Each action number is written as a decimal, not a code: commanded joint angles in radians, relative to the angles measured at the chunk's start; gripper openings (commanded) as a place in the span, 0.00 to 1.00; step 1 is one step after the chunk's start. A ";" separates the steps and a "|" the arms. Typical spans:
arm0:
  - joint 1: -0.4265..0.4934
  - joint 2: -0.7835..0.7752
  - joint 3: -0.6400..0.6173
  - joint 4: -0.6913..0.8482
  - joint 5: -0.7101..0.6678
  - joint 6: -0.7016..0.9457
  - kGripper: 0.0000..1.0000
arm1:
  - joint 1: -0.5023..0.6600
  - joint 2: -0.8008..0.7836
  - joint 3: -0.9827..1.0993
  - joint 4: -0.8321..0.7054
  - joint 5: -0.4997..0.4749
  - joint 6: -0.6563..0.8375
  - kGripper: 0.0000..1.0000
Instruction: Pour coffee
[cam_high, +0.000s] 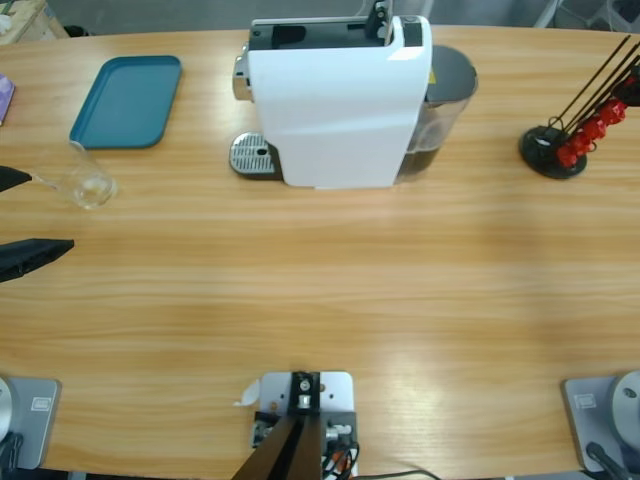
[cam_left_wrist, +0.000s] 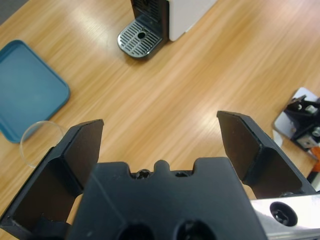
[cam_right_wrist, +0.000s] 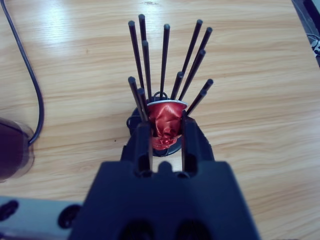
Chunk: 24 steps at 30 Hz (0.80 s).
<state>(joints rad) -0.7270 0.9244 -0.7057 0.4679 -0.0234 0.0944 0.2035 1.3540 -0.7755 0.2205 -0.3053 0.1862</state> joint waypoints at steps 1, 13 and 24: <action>-0.006 -0.007 0.037 0.013 -0.012 -0.010 0.99 | -0.009 -0.026 -0.014 0.062 -0.028 -0.014 0.08; -0.006 -0.002 0.040 0.006 -0.012 -0.010 0.99 | 0.028 -0.067 -0.202 0.193 -0.064 -0.023 0.08; -0.006 -0.002 0.043 0.000 -0.013 -0.010 0.99 | 0.084 -0.254 -0.395 0.355 0.193 -0.095 0.09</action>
<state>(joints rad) -0.7270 0.9244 -0.7056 0.4679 -0.0234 0.0943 0.2563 1.2532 -1.1286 0.5195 -0.3572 0.1674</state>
